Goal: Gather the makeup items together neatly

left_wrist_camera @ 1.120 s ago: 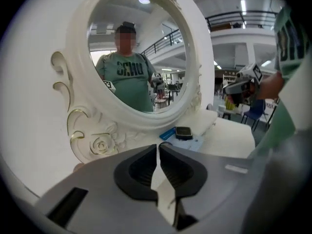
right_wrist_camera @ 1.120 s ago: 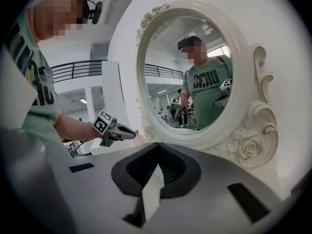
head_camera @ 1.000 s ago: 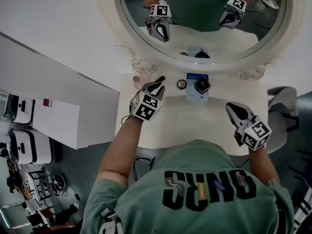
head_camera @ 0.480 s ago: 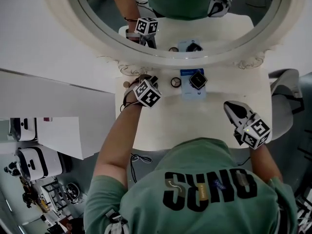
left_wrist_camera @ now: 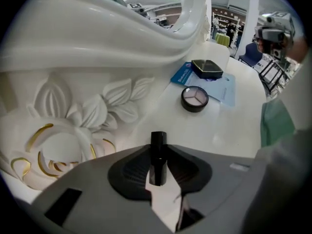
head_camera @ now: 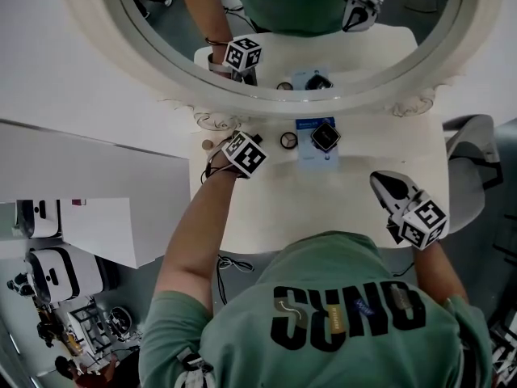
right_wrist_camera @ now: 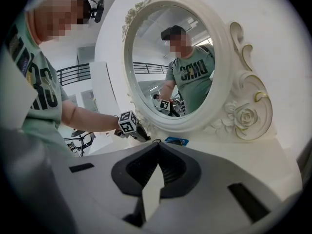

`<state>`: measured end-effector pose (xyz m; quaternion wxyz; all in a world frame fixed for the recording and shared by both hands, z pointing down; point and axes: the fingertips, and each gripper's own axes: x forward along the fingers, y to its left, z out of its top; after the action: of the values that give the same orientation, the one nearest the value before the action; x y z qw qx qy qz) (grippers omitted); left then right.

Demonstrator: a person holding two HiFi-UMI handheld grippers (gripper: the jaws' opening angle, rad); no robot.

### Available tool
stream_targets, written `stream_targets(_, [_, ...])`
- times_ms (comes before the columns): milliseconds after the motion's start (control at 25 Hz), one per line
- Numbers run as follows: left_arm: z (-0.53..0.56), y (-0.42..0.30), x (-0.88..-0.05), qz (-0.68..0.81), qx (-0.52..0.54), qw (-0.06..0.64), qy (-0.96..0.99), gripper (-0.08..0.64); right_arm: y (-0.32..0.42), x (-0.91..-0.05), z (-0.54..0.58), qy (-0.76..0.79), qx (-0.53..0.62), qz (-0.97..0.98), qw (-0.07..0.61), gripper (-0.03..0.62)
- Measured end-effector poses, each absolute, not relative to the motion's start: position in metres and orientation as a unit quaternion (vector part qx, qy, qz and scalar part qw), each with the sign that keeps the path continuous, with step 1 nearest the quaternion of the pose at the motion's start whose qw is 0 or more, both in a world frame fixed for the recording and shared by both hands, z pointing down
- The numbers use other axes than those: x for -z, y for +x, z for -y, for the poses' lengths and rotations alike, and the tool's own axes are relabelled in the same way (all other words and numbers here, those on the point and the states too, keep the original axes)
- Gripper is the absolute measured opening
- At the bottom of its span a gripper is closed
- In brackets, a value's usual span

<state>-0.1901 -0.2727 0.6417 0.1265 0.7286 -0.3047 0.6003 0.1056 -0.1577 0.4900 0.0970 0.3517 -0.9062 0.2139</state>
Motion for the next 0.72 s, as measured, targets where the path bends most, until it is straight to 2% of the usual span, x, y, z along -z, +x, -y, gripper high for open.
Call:
stream_targets(200, [0.267,-0.184,-0.642,0.298,-0.581,0.166,0.739,0.101,0.107,-0.486,0.153,0.354,-0.212,0.905,0.100,-0.006])
stream_targets(480, [0.238,-0.157,-0.596,0.339,-0.480,0.226,0.777,0.101,0.102,-0.474,0.148,0.348,-0.199,0.911,0.101,-0.006])
stream_targets(720, [0.179,-0.174,-0.600,0.397,-0.430,0.277,0.762,0.101,0.081,-0.472,0.145,0.317,-0.191,0.923,0.105,-0.006])
